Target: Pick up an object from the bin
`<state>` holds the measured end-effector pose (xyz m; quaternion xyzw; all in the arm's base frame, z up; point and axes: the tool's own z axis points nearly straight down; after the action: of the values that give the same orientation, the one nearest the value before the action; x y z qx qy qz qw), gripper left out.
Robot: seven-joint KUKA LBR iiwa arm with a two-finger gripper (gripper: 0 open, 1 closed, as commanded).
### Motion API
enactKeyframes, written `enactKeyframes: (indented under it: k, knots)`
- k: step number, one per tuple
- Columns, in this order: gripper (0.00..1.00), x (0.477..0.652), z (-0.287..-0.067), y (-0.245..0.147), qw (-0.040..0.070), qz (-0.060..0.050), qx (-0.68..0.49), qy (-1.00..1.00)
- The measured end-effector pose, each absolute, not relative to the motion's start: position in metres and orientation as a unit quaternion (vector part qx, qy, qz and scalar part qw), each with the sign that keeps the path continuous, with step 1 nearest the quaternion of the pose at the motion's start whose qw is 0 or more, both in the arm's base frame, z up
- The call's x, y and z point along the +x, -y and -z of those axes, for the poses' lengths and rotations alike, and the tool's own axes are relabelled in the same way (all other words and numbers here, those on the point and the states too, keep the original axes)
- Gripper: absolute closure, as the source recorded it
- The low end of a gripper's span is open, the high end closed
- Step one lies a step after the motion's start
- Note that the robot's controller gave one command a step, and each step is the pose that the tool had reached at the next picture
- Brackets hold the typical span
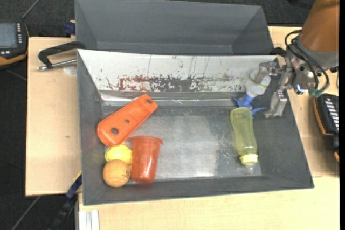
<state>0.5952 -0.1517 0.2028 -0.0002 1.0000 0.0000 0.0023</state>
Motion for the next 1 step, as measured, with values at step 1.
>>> enactKeyframes:
  k: [1]
  knots:
    - [0.0,0.5952,-0.2028,0.1517,0.002,0.0,0.0,-1.0]
